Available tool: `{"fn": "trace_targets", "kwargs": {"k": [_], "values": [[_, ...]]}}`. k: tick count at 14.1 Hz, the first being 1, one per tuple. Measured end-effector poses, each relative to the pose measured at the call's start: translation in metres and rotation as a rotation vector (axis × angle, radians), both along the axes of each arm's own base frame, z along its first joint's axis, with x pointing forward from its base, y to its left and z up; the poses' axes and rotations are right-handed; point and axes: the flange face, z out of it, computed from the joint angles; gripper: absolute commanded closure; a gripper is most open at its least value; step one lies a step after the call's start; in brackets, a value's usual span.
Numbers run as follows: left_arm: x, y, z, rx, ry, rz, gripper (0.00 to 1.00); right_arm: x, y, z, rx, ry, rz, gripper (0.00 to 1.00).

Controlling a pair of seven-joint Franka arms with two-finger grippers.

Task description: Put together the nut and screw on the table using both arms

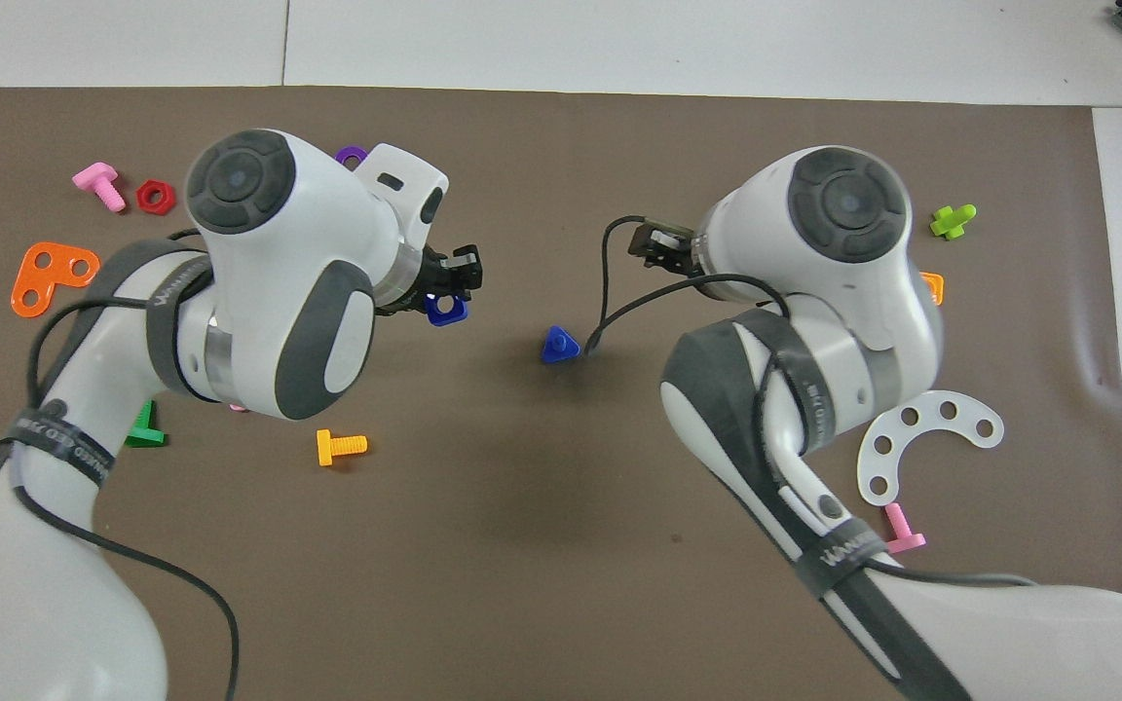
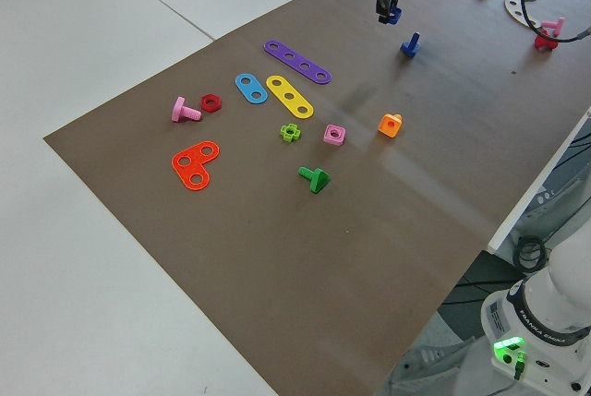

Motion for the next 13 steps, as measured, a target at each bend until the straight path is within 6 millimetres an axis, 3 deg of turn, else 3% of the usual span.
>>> {"fn": "trace_targets", "kwargs": {"k": [3,6,13], "values": [[-0.013,-0.054,-0.033,0.006,-0.004,0.016,1.00,-0.003,-0.072,0.035,-0.019,-0.013,0.023,0.00],[-0.022,-0.080,-0.051,0.019,0.008,0.004,1.00,-0.013,-0.129,0.057,-0.043,-0.010,0.069,0.00],[-0.036,-0.104,-0.064,0.021,0.009,0.010,1.00,-0.035,-0.193,0.101,-0.079,0.034,0.209,0.00]]}}
